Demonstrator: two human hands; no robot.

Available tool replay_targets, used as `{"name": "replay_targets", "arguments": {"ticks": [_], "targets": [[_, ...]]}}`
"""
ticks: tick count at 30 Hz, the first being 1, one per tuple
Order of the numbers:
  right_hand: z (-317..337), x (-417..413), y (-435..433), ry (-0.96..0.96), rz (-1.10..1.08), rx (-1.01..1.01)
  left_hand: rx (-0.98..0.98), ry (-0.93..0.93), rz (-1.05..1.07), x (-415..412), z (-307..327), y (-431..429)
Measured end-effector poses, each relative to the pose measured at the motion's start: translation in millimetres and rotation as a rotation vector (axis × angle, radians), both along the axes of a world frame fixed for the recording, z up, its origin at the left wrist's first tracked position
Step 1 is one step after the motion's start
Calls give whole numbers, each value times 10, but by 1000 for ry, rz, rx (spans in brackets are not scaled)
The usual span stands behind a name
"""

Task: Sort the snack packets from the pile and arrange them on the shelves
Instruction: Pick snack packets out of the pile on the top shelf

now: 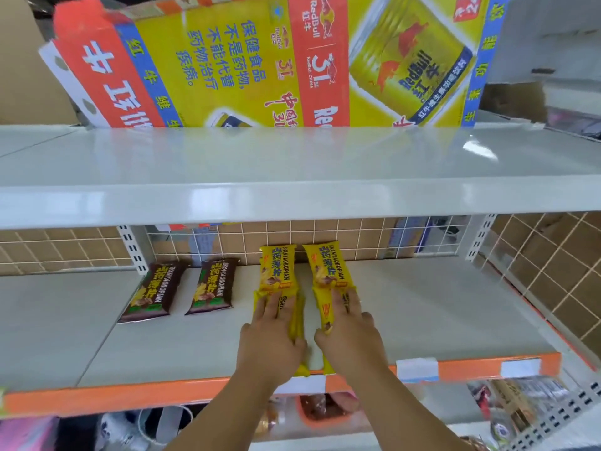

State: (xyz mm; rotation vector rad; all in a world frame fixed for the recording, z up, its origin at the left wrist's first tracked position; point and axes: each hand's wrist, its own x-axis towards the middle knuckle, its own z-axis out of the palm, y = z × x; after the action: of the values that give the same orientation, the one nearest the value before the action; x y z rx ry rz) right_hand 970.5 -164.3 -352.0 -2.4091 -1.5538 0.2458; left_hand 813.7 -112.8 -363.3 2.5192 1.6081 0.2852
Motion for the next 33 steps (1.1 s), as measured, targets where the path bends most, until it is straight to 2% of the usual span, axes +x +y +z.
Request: {"name": "replay_targets", "arguments": {"ticks": [6,27,33], "targets": [[22,91,16,54,10,3,17,-4,43,100,38,-60],[-7,76,19,8,40,-8,33,28,48,143,-29,-132],[61,75,6,48,54,5,48,26,39,91,78,-101]]}}
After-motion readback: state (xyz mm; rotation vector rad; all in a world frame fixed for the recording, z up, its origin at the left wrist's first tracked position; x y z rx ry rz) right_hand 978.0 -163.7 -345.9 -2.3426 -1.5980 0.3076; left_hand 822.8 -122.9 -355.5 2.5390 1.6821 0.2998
